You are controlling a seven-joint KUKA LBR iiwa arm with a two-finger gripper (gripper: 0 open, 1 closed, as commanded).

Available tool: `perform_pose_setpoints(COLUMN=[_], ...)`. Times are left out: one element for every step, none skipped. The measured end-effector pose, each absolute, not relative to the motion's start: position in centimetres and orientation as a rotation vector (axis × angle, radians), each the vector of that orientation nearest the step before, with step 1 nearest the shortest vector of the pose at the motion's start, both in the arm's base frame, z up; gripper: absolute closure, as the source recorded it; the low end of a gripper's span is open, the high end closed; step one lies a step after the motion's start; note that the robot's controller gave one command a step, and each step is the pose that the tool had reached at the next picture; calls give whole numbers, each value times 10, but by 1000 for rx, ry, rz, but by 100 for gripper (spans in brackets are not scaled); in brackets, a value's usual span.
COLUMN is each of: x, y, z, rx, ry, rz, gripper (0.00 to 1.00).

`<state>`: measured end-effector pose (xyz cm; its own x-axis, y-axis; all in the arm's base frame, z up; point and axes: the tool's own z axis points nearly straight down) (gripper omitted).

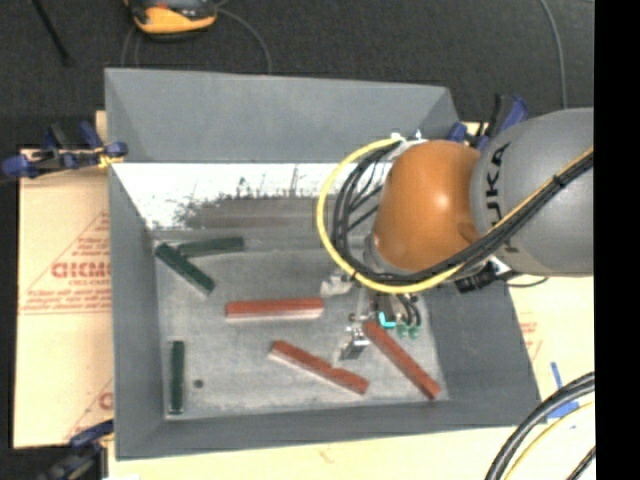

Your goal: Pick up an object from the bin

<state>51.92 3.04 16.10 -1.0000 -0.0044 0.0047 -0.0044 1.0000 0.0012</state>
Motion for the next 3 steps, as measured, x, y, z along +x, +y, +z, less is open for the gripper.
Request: perform_pose_setpoints(x=[521, 511, 502], y=[31, 34, 36], z=[165, 118, 98], rx=[6, -161, -203], ry=[-3144, -3144, -3133], rz=[-3, -3, -2], gripper=[0, 0, 0])
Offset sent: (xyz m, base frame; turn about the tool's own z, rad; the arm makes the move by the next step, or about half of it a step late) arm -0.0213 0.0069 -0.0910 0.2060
